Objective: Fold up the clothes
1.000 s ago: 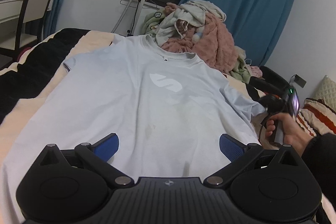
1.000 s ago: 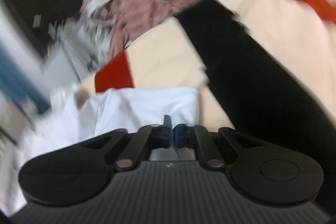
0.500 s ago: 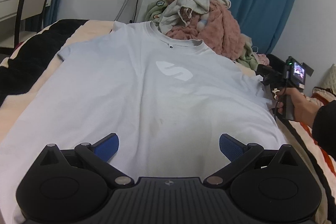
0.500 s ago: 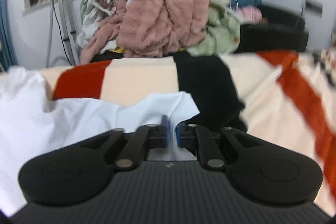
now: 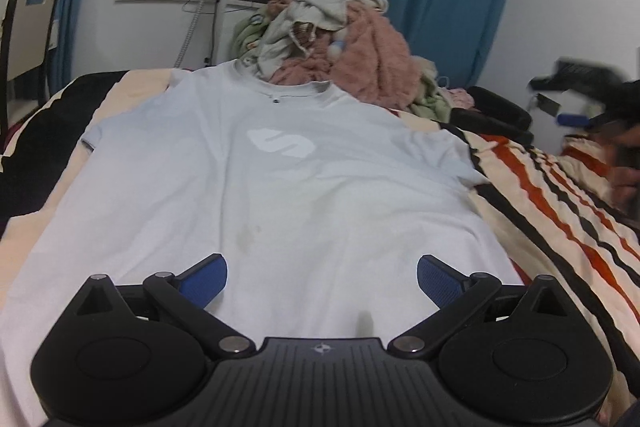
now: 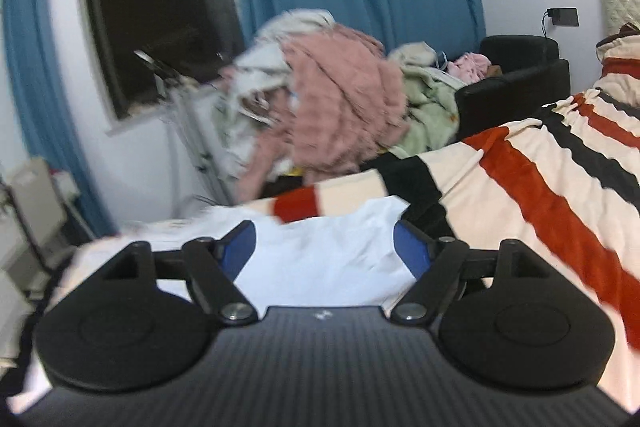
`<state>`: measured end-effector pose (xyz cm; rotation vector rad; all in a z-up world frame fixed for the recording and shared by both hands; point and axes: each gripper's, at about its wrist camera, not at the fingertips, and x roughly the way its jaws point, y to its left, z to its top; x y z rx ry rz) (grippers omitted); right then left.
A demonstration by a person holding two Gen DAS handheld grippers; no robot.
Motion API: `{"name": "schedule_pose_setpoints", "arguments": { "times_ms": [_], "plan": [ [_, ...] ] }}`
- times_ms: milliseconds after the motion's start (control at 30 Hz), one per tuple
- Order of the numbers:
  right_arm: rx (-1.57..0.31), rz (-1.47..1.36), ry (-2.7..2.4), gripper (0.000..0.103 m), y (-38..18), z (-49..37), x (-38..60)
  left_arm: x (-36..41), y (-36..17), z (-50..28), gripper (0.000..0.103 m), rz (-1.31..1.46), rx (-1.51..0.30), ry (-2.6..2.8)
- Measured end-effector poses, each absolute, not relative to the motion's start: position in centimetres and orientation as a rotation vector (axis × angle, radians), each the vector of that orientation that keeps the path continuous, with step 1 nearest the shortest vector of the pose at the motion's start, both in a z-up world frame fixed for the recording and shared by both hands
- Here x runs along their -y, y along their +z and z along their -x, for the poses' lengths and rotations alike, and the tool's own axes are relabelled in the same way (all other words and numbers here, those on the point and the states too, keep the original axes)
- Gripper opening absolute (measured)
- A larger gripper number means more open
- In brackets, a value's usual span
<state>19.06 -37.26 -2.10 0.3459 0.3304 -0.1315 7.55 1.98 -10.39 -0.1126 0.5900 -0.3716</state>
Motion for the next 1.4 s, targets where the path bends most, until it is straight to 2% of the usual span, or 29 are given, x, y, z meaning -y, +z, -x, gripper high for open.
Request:
{"name": "schedule_pose_setpoints", "arguments": {
  "times_ms": [133,267,467,700,767,833,1000,1200,1333,1400],
  "plan": [
    [-0.291,-0.441,-0.074,0.077,-1.3,-9.8,33.7,-1.8,-9.7,-5.2,0.100,0.114,-0.600,-0.424],
    [-0.265,-0.488,-0.043,0.079,-3.0,-2.5,31.0,-0.6,-9.1,-2.5,0.097,0.068,-0.582,-0.487],
    [-0.211,-0.436,-0.023,0.080,-4.2,2.1,30.1,4.9,-9.0,1.4,0.087,-0.032,-0.581,-0.636],
    [-0.086,-0.515,-0.044,0.080,-4.6,4.2,33.6,11.6,-9.9,3.6,0.067,-0.059,-0.615,-0.752],
    [-0.052,-0.581,-0.036,0.080,-4.9,4.7,35.2,13.1,-10.1,3.8,0.065,-0.046,-0.626,-0.789],
    [-0.028,-0.654,-0.027,0.080,-5.4,5.1,36.8,14.7,-10.8,3.7,0.051,-0.063,-0.648,-0.814],
    [-0.035,-0.795,0.010,0.080,-6.8,4.7,38.9,18.0,-13.5,3.4,0.036,-0.165,-0.708,-0.886],
    [-0.062,-0.814,0.043,0.080,-7.2,4.0,38.9,20.4,-16.0,3.6,0.037,-0.303,-0.736,-0.927],
    [-0.077,-0.813,0.050,0.080,-7.3,3.8,38.7,21.8,-17.4,3.5,0.050,-0.349,-0.774,-0.888],
    [-0.075,-0.825,0.055,0.080,-7.5,3.9,38.8,22.0,-17.9,3.6,0.051,-0.364,-0.771,-0.873]
  ]
}}
